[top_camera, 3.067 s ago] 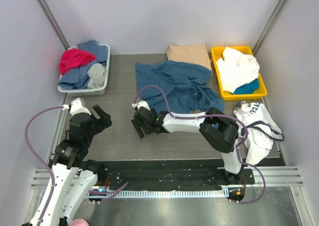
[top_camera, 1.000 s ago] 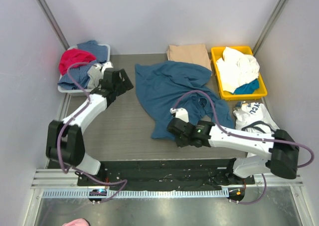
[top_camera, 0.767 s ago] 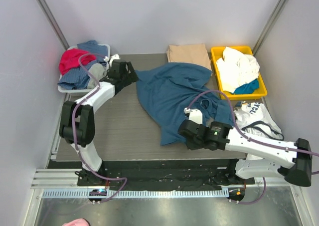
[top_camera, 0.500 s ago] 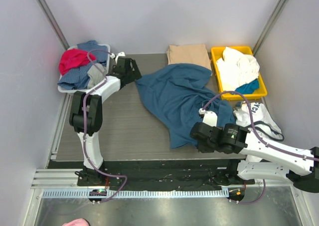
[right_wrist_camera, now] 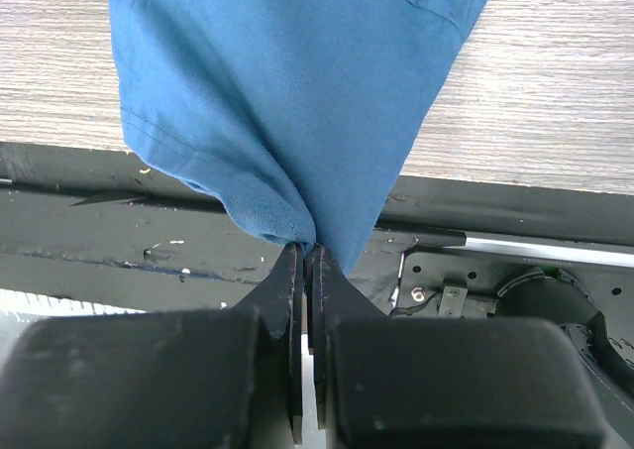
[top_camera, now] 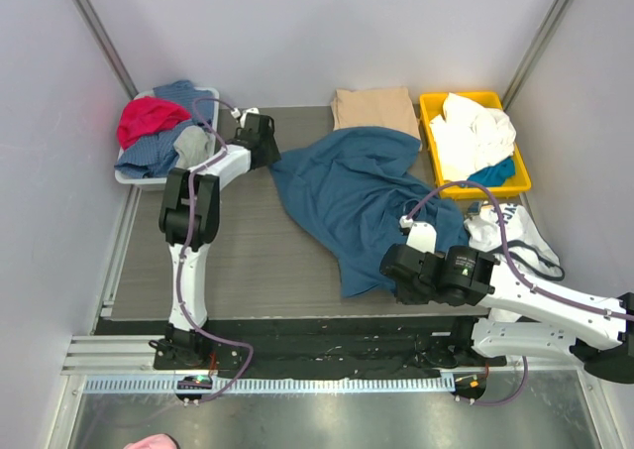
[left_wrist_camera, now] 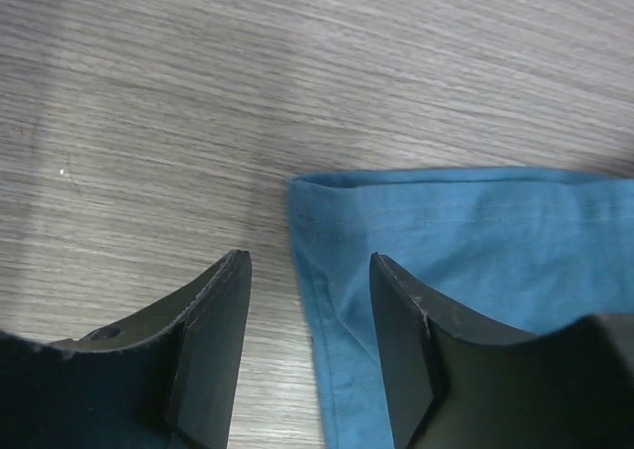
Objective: Fold and stack the t-shirts
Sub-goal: Flatten the tshirt out
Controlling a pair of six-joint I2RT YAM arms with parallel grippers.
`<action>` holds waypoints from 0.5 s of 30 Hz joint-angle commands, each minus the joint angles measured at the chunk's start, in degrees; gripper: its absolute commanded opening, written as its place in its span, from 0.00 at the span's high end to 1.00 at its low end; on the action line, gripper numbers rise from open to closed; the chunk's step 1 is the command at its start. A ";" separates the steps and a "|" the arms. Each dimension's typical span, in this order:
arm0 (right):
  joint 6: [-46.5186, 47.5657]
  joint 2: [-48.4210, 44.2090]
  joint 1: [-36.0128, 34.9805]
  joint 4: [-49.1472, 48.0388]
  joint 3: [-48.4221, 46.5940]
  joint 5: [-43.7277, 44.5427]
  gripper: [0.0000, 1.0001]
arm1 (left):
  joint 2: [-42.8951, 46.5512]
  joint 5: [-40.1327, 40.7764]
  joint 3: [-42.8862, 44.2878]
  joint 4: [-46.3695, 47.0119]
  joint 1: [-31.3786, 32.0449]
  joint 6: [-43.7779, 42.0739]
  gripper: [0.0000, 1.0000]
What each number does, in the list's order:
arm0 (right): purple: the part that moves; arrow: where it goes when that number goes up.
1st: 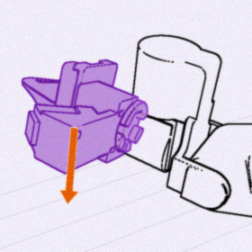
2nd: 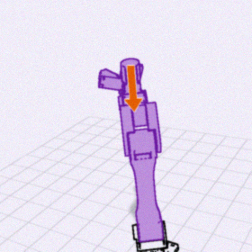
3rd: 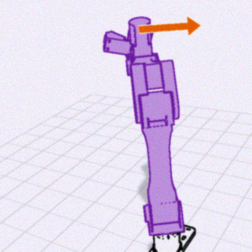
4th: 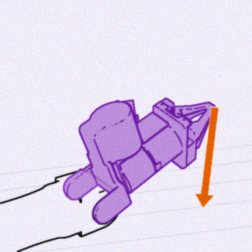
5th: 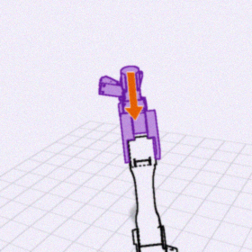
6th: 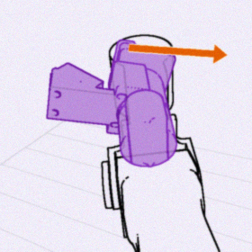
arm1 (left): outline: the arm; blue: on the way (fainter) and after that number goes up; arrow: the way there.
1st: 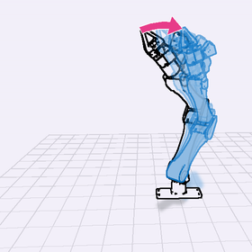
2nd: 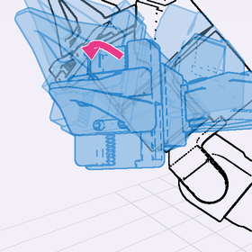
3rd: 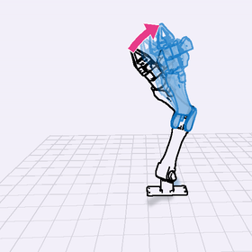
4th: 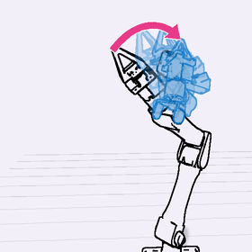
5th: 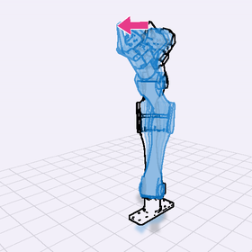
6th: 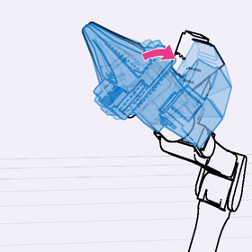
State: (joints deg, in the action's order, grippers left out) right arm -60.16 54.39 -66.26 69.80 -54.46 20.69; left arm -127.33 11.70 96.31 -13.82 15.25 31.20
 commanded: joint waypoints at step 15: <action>-2.24 -2.71 -0.27 0.86 -0.48 1.11 0.99 | -5.74 3.15 8.72 -1.38 -0.04 -2.46 0.66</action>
State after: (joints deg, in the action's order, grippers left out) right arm -60.73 52.82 -66.26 69.80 -54.43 20.67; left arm -132.22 13.78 102.41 -15.29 15.25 29.61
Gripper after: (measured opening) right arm 0.040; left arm 0.437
